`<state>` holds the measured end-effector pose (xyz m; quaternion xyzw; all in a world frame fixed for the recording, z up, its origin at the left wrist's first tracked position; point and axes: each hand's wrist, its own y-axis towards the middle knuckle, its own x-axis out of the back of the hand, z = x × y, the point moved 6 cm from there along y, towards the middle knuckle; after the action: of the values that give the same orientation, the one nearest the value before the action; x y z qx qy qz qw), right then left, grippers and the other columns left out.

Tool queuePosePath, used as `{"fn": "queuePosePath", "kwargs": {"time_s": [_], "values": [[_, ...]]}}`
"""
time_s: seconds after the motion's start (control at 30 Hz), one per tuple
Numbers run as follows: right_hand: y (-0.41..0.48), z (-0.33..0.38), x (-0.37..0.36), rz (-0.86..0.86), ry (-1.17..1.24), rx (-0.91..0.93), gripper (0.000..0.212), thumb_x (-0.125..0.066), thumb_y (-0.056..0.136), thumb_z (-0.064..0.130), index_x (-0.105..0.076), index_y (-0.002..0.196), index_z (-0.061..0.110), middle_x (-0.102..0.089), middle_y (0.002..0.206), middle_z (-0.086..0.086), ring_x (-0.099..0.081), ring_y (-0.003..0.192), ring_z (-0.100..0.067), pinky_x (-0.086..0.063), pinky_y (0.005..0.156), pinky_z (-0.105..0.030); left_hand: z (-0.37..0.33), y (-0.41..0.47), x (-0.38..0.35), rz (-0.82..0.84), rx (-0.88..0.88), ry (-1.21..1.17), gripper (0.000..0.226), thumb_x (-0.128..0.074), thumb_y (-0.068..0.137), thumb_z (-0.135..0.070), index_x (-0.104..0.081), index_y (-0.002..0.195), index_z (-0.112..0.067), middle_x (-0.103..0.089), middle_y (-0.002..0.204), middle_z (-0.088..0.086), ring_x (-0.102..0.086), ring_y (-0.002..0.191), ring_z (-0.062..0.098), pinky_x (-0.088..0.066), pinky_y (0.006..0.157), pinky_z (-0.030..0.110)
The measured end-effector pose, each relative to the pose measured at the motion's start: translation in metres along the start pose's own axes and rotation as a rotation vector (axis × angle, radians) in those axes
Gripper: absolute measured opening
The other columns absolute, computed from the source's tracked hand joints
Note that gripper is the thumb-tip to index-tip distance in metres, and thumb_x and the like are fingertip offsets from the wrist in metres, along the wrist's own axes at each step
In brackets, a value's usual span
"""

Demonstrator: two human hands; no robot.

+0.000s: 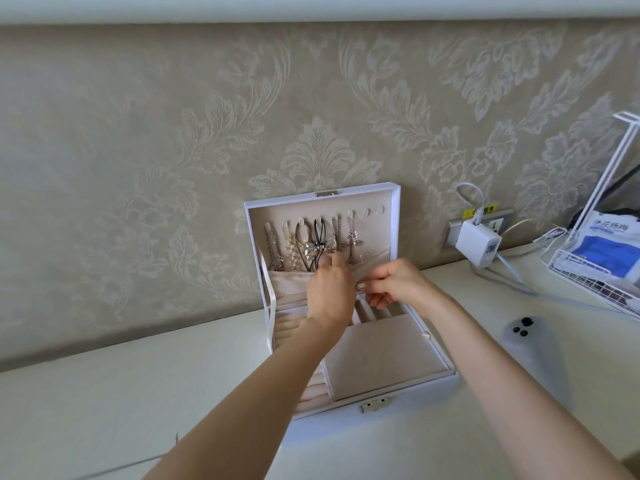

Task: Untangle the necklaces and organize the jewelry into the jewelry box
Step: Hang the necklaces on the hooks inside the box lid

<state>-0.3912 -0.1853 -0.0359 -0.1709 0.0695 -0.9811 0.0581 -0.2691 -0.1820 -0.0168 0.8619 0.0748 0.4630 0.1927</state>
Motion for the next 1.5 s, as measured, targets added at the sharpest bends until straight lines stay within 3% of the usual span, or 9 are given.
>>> {"fn": "queuePosePath", "kwargs": {"time_s": [0.13,0.37,0.53,0.67,0.77,0.9,1.13,1.33,1.5], "values": [[-0.001,0.002,-0.01,-0.026,0.024,0.015,0.029,-0.061,0.082,-0.008,-0.065,0.101,0.014,-0.062,0.067,-0.003,-0.055,0.05,-0.016,-0.044,0.045,-0.021,-0.002,0.001,0.005,-0.016,-0.011,-0.069,0.018,-0.033,0.099,-0.01,-0.05,0.101,-0.004,-0.057,0.097,0.018,-0.058,0.083,0.038,-0.043,0.064,0.042],[-0.001,0.002,-0.022,-0.076,0.07,0.015,0.019,-0.061,0.087,0.003,-0.065,0.077,0.019,-0.055,0.048,0.012,-0.037,0.034,0.0,-0.029,0.039,-0.012,-0.001,-0.004,0.0,0.041,-0.018,-0.003,0.019,-0.035,0.098,-0.008,-0.048,0.112,-0.006,-0.051,0.108,0.016,-0.058,0.088,0.039,-0.041,0.064,0.041],[-0.007,-0.002,-0.01,-0.144,0.004,0.019,0.015,-0.069,0.082,0.007,-0.07,0.079,0.022,-0.057,0.044,0.017,-0.044,0.037,0.003,-0.032,0.04,-0.01,0.007,0.0,-0.003,0.045,0.077,0.027,0.019,-0.033,0.1,-0.012,-0.047,0.11,-0.005,-0.057,0.107,0.016,-0.059,0.092,0.038,-0.041,0.064,0.039],[-0.005,-0.001,0.013,-0.31,-0.05,0.084,0.005,-0.072,0.079,0.009,-0.072,0.078,0.014,-0.056,0.043,0.017,-0.049,0.046,0.0,-0.037,0.052,-0.015,0.015,0.003,-0.007,0.019,0.144,0.026,0.017,-0.037,0.099,-0.009,-0.049,0.109,-0.003,-0.064,0.101,0.018,-0.061,0.092,0.037,-0.037,0.062,0.035],[-0.003,0.011,0.023,-0.404,0.014,0.174,0.005,-0.074,0.078,0.008,-0.071,0.077,0.012,-0.06,0.057,0.012,-0.049,0.044,0.006,-0.038,0.053,-0.011,0.017,0.007,-0.007,0.001,0.166,0.016,0.018,-0.039,0.097,-0.006,-0.053,0.107,-0.003,-0.066,0.098,0.017,-0.062,0.091,0.035,-0.037,0.062,0.034],[0.005,0.028,0.018,-0.364,0.158,0.201,0.005,-0.07,0.08,0.0,-0.07,0.084,0.002,-0.063,0.063,-0.003,-0.05,0.043,-0.001,-0.039,0.043,-0.011,0.016,0.009,-0.008,0.002,0.171,0.025,0.015,-0.044,0.096,-0.006,-0.057,0.102,-0.003,-0.067,0.096,0.016,-0.062,0.09,0.033,-0.035,0.06,0.031],[0.018,0.033,0.011,-0.385,0.112,0.207,0.012,-0.067,0.079,-0.008,-0.067,0.09,-0.002,-0.063,0.073,-0.008,-0.053,0.039,0.004,-0.036,0.039,-0.008,0.018,0.009,-0.006,0.008,0.19,0.009,0.016,-0.045,0.095,-0.007,-0.059,0.101,-0.002,-0.067,0.095,0.017,-0.062,0.091,0.033,-0.036,0.061,0.03],[0.02,0.019,0.012,-0.44,0.014,0.171,0.011,-0.068,0.08,-0.005,-0.065,0.08,0.005,-0.065,0.075,-0.01,-0.054,0.04,0.002,-0.04,0.04,-0.011,0.019,0.006,-0.006,-0.002,0.179,-0.065,0.012,-0.048,0.094,-0.003,-0.049,0.106,-0.002,-0.066,0.093,0.016,-0.063,0.089,0.032,-0.038,0.062,0.03],[0.025,0.022,0.01,-0.48,-0.091,0.221,0.027,-0.074,0.074,0.001,-0.059,0.066,0.021,-0.064,0.065,0.002,-0.06,0.061,-0.016,-0.055,0.067,-0.039,0.022,0.004,-0.008,0.012,0.157,-0.078,0.017,-0.043,0.089,0.007,-0.05,0.1,-0.004,-0.066,0.085,0.017,-0.063,0.081,0.034,-0.049,0.066,0.042]]}}
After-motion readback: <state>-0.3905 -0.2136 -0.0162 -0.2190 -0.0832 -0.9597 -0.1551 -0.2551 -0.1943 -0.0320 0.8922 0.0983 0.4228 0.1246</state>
